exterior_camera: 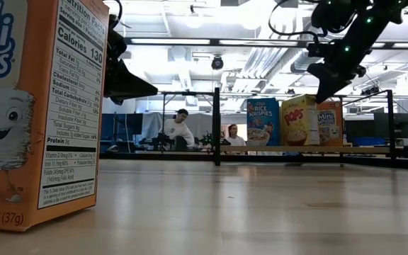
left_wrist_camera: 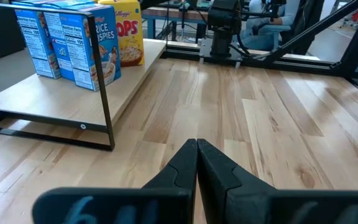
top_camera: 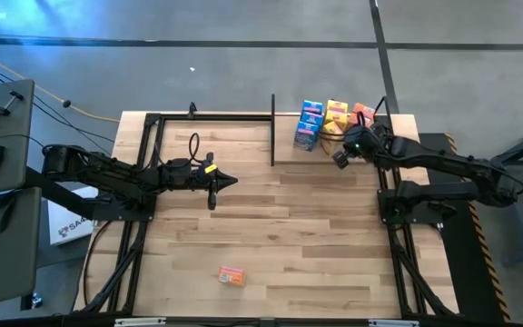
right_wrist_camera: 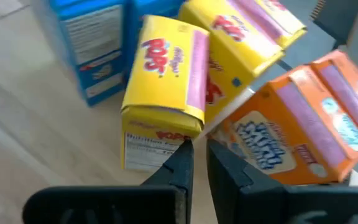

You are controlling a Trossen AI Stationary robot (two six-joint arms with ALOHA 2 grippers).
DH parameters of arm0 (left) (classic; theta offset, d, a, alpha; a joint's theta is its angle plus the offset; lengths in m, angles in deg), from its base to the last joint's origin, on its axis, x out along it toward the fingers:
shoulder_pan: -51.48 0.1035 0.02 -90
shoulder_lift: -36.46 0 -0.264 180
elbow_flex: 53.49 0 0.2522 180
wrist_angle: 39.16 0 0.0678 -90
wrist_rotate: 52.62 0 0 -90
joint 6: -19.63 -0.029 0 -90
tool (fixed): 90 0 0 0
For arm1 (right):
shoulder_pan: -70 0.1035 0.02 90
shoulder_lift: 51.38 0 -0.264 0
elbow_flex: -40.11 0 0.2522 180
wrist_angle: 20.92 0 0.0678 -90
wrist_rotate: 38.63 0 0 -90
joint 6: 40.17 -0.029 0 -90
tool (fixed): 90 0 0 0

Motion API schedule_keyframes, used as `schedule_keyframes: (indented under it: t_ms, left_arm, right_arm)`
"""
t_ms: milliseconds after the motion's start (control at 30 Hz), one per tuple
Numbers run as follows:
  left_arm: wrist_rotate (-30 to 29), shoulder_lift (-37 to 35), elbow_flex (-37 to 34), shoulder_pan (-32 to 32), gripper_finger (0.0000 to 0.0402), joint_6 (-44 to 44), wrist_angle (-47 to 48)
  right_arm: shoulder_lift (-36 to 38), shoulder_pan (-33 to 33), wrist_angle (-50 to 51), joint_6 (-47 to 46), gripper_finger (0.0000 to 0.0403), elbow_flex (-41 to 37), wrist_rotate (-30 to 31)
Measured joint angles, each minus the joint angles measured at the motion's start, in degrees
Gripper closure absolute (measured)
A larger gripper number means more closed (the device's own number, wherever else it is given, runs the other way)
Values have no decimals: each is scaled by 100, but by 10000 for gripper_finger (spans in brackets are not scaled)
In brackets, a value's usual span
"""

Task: Stack cereal on shelf
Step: Put the yellow cereal box on the shelf aligned with the other blue cereal box

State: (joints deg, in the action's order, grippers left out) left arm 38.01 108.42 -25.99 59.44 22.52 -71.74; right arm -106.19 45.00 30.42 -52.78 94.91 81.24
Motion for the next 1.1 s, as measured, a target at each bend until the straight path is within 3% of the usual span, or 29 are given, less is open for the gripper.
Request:
schedule_keyframes:
  t_ms: [233, 400, 633, 1100]
  left_arm:
    - [1, 0, 0, 0, 398, 2, 0]
    - [0, 1, 0, 0, 398, -1, 2]
    - [0, 1, 0, -1, 398, 1, 4]
    - [1, 1, 0, -1, 398, 2, 2]
  right_arm:
    - [178, -46, 192, 58, 376, 99, -60]
    - [312, -4, 243, -51, 376, 84, -1150]
    - [175, -15, 142, -99, 376, -73, -328]
    - [146, -427, -465, 362, 376, -74, -260]
